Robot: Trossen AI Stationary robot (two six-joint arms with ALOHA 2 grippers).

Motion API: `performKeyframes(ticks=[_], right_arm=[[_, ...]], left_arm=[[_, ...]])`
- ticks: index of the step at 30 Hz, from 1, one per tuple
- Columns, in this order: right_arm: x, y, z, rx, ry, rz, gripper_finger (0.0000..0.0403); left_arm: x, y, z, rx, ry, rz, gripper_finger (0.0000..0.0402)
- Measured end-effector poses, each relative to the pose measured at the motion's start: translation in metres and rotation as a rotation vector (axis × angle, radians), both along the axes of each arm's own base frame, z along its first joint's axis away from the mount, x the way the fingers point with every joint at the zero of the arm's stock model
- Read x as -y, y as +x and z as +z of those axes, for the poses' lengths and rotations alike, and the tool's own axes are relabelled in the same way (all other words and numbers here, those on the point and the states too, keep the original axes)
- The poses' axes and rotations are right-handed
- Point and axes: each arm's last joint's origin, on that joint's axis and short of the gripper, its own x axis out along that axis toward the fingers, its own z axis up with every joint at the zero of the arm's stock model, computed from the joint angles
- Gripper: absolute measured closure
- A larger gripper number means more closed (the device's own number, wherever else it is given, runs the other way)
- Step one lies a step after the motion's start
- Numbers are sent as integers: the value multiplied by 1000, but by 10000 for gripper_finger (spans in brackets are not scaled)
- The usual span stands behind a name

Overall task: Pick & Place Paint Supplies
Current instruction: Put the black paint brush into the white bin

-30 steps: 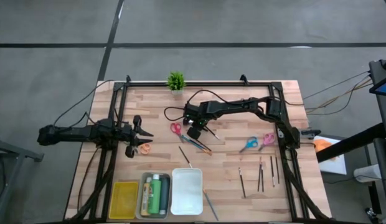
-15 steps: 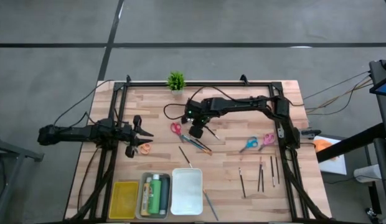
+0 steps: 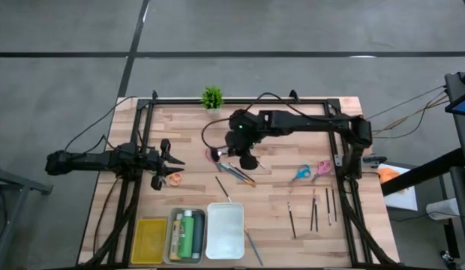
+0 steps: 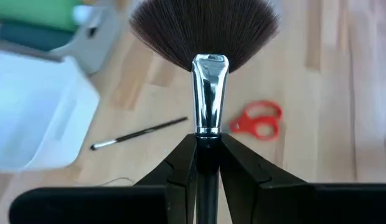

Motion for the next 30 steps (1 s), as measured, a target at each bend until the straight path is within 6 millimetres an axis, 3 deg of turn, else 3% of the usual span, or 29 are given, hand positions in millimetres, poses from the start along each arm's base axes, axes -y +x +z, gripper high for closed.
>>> performKeyframes(ticks=[13, 17, 25, 30], right_arm=[[-85, 0, 2, 166, -325, 626, 349], [-107, 2, -2, 260, -320, 818, 349], [-141, 18, -10, 412, -279, 847, 349], [-157, 23, -35, 380, -302, 937, 349]], left_arm=[[0, 0, 0, 0, 0, 0, 297], [0, 0, 0, 0, 0, 0, 297], [0, 0, 0, 1, 0, 0, 297], [0, 1, -1, -8, 0, 0, 297]])
